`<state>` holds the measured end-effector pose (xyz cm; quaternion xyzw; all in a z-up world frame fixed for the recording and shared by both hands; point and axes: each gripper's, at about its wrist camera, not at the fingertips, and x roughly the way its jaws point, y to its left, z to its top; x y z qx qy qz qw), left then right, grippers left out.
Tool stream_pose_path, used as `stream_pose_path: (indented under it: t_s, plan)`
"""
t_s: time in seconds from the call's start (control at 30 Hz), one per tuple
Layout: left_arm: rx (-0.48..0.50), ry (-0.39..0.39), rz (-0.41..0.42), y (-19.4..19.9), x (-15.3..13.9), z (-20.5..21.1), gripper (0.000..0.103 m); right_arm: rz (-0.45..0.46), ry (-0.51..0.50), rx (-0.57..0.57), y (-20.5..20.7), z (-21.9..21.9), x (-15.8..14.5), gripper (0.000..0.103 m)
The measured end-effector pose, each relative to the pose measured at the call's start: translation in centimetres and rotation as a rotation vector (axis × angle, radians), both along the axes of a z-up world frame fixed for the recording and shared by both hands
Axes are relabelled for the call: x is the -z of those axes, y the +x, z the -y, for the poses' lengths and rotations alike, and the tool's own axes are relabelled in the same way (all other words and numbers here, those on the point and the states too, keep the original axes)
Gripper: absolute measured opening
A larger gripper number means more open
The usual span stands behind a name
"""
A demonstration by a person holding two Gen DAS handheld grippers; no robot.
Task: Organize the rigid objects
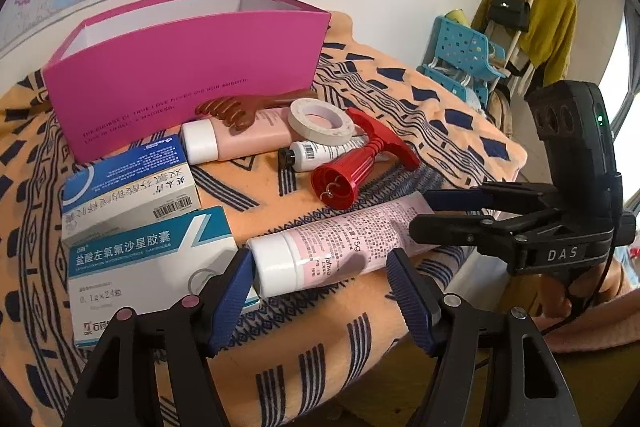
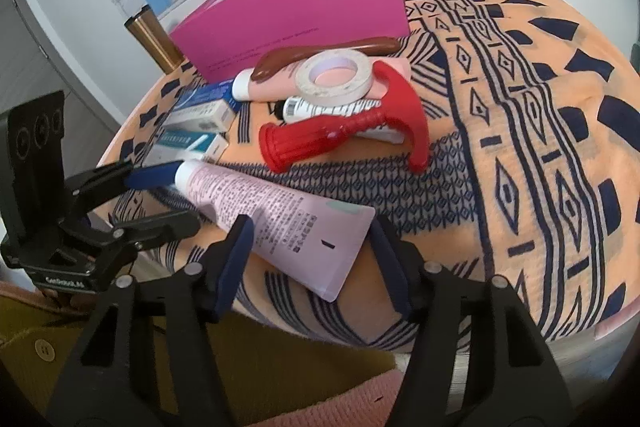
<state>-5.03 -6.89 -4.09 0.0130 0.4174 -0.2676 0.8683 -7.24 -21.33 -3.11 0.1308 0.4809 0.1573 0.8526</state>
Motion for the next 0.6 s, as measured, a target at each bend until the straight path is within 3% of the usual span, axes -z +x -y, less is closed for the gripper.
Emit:
stream_pose_path:
  t_s: [0.6]
  plan:
    - [-0.065,0.019,-0.028,3.0,0.7,0.7,0.070,0.058,-0.031,0.015,4.2,0.4,-0.1,0.062]
